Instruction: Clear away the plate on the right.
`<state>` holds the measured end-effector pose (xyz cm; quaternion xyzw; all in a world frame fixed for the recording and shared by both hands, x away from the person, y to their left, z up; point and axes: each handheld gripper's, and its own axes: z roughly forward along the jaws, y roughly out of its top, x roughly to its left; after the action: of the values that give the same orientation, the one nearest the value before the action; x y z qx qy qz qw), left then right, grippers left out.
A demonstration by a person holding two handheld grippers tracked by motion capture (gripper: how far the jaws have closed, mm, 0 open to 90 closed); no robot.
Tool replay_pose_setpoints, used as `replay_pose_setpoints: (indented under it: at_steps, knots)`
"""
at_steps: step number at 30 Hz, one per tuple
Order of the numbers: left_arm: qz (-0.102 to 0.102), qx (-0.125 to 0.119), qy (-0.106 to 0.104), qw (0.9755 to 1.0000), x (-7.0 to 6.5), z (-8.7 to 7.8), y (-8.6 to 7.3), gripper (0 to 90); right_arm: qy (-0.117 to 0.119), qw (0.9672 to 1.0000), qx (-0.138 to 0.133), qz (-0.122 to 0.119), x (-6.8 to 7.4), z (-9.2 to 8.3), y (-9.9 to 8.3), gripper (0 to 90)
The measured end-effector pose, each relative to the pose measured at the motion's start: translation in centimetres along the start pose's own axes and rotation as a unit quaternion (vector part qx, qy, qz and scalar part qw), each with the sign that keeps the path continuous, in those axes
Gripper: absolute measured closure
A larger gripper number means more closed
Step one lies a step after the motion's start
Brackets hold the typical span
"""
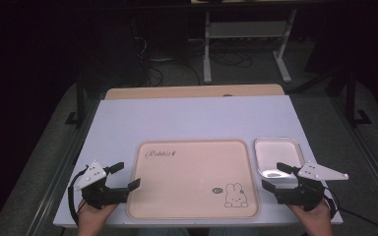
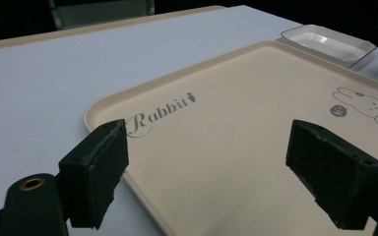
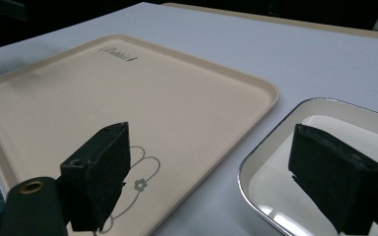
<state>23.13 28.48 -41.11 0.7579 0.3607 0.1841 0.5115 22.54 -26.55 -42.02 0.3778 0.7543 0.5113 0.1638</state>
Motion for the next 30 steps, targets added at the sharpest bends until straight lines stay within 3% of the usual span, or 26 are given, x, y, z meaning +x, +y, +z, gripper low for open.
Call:
replay_pose_setpoints:
  at_steps: [16, 30]
  knots:
    - [0.0, 0.003, 0.0, 1.0, 0.0, 0.1, 0.0, 16.2, 0.001, 0.9997, 0.021, 0.008, -0.6, -1.1, -0.8, 14.9]
    - [0.0, 0.007, 0.0, 1.0, -0.1, 0.2, -0.1, 16.2, 0.001, 0.9992, 0.024, 0.033, -2.8, -3.0, -0.8, 15.0]
